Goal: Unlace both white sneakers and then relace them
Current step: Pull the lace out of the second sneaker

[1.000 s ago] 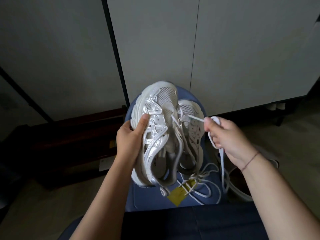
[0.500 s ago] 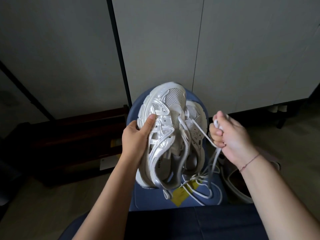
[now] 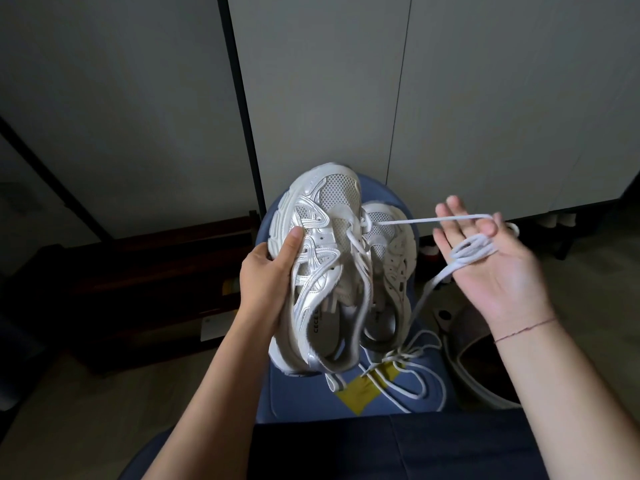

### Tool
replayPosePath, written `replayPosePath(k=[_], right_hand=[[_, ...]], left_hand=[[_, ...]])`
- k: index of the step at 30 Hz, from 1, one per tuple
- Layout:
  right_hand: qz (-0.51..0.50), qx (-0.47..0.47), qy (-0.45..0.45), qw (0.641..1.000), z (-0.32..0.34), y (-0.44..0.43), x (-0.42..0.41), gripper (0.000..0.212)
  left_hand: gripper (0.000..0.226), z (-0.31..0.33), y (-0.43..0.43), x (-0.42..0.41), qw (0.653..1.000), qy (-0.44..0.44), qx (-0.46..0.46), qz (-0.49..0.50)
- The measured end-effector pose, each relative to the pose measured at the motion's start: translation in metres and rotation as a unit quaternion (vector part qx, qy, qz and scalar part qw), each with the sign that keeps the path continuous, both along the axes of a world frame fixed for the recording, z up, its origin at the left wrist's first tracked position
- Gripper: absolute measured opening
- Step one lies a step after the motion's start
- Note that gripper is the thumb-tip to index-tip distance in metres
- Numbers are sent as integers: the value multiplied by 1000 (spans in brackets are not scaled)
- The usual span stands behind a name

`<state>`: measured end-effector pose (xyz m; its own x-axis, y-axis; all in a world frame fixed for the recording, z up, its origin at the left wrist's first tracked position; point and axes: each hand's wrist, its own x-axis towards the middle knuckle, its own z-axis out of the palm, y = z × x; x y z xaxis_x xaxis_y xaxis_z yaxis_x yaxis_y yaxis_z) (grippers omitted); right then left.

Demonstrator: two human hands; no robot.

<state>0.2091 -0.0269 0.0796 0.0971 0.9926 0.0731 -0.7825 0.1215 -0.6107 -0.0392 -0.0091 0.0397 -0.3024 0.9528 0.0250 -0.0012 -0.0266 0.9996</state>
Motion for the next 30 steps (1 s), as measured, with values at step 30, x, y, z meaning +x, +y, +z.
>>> replayPosePath(k=[30], right_hand=[[-73, -51, -395, 914, -26, 3, -35, 28]], left_hand=[[54, -2, -10, 26, 997, 17, 3, -80]])
